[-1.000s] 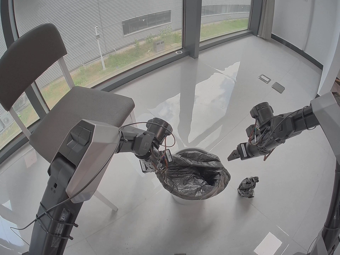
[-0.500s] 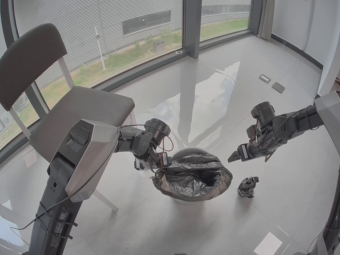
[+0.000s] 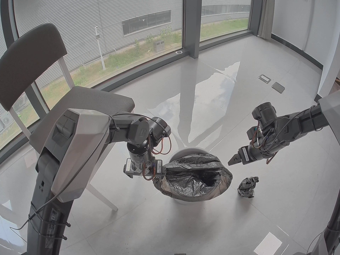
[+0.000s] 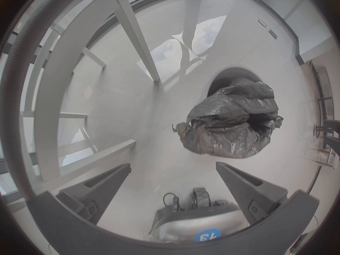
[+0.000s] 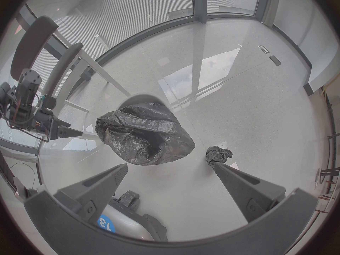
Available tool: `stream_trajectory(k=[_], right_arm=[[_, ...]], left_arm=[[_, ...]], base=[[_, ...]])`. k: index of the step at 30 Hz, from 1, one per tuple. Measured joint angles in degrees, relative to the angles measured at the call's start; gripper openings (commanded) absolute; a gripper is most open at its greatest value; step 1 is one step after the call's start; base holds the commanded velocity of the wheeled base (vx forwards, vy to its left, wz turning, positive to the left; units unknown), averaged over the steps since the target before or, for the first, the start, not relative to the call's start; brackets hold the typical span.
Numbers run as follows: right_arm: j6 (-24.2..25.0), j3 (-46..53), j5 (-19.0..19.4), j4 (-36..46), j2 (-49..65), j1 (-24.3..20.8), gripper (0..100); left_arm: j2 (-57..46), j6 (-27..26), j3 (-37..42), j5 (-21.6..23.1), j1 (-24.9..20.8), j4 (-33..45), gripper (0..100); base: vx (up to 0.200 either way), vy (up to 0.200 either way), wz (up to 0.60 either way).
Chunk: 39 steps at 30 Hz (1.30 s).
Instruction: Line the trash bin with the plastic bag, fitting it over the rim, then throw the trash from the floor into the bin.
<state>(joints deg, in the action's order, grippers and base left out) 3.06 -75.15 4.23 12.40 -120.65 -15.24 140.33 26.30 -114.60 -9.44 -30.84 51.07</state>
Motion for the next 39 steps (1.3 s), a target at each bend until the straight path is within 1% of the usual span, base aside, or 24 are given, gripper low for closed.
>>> stream_trajectory(k=[7, 11, 13, 17, 21, 24, 30, 39], right_arm=[[-0.1, 1.4, 0.0, 0.1, 1.5, -0.7, 100], [-0.3, 2.0, 0.1, 0.1, 2.2, -1.0, 100], [-0.4, 2.3, 0.0, 0.1, 2.6, -1.0, 100], [-0.9, 2.7, 0.0, 0.3, 3.4, -1.5, 100], [-1.1, 3.0, 0.0, 0.4, 4.3, -2.4, 100], [-1.1, 3.3, 0.0, 0.5, 5.1, -3.7, 100], [-1.2, 3.9, -0.2, 0.6, 6.2, -4.8, 100], [-1.0, 5.1, -0.7, 0.5, 9.1, -5.5, 100]], left_arm=[[-2.9, -0.4, 0.0, -0.1, -1.1, 12.1, 100], [-1.4, -1.4, 0.0, -0.3, -1.6, 20.9, 100], [-0.2, -1.6, 0.0, -0.3, -2.1, 23.2, 100], [2.8, -3.3, 0.0, -1.3, -2.6, 23.6, 100], [4.6, -4.3, 0.0, -1.2, -2.6, 25.5, 100], [4.1, -4.9, 0.0, -1.2, -1.6, 27.8, 100], [2.3, -5.2, 0.0, -1.3, -1.0, 31.5, 100], [-0.8, -7.1, 0.0, -1.8, -1.2, 32.7, 100]], base=[[0.0, 0.0, 0.0], [0.0, 0.0, 0.0], [0.0, 0.0, 0.0], [0.0, 0.0, 0.0], [0.0, 0.0, 0.0], [0.0, 0.0, 0.0], [0.0, 0.0, 0.0], [0.0, 0.0, 0.0]])
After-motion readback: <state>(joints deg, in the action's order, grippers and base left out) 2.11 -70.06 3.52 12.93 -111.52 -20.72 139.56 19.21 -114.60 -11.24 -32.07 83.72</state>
